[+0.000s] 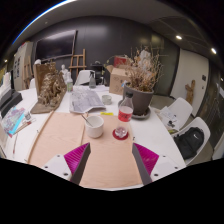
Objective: Pour water
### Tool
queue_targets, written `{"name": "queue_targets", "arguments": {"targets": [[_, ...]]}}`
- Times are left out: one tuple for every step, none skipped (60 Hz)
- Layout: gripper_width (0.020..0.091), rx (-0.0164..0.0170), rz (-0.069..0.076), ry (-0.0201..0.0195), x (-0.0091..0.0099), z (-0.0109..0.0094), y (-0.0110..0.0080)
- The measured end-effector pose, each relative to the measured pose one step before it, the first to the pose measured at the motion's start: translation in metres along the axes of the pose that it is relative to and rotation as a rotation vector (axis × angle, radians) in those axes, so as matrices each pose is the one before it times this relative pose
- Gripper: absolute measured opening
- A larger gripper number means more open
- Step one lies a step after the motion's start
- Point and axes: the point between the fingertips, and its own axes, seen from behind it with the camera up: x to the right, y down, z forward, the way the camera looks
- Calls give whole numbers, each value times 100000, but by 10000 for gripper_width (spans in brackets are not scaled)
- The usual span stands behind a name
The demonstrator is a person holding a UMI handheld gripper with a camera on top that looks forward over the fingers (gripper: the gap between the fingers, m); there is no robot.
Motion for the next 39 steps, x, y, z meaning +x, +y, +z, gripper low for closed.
{"name": "queue_targets", "arguments": {"targets": [[847, -170, 78, 144, -439, -897, 365], [849, -210, 21, 64, -392, -802, 264], [847, -258, 84, 83, -397, -759, 298], [849, -339, 173, 135, -361, -748, 313], [849, -407, 151, -25, -423, -705, 311], [849, -318, 21, -224, -458, -638, 271], [850, -337, -104, -409, -402, -588, 164], [850, -220, 72, -212, -403, -561, 249], [848, -238, 281, -34, -324, -567, 247], [850, -317, 445, 31, -333, -530, 235], [849, -232, 334, -8, -366, -521, 341], [849, -319, 298, -158, -296, -398, 305], [846, -379, 214, -95, -285, -371, 264], [849, -416, 172, -79, -281, -359, 280], [850, -352, 24, -234, -301, -305, 225], [849, -163, -174, -455, -349, -283, 188], [850, 12, -440, -534, -339, -223, 141], [848, -77, -536, -375, -160, -169, 82], [848, 25, -754, 63, -202, -207, 134], [849, -95, -671, 280, -25, -121, 88], [849, -99, -576, 513, -11, -98, 98], [851, -22, -564, 551, 33, -135, 55], [850, -28, -388, 440, 18, -126, 47], [851, 32, -71, 83, -33, -94, 33], [851, -12, 345, -168, -98, -69, 34], [851, -215, 562, -278, -107, -86, 69], [848, -286, 487, -200, -105, -87, 68], [850, -384, 342, -174, 29, -108, 12], [850, -312, 133, 85, -33, -16, 86], [850, -437, 106, 171, -10, -59, 87], [852, -428, 50, 241, -19, -20, 110], [851, -242, -221, 348, 17, 5, 37], [850, -12, -312, 301, 14, 11, 30], [850, 147, -286, 276, 15, 49, -16], [849, 169, -291, 231, 17, 32, -5], [850, -37, -390, 159, -10, 225, -20], [850, -135, -305, 81, -4, -2, 21], [849, -263, -174, -33, -7, -6, -15], [847, -192, 14, -112, -26, 25, -43]]}}
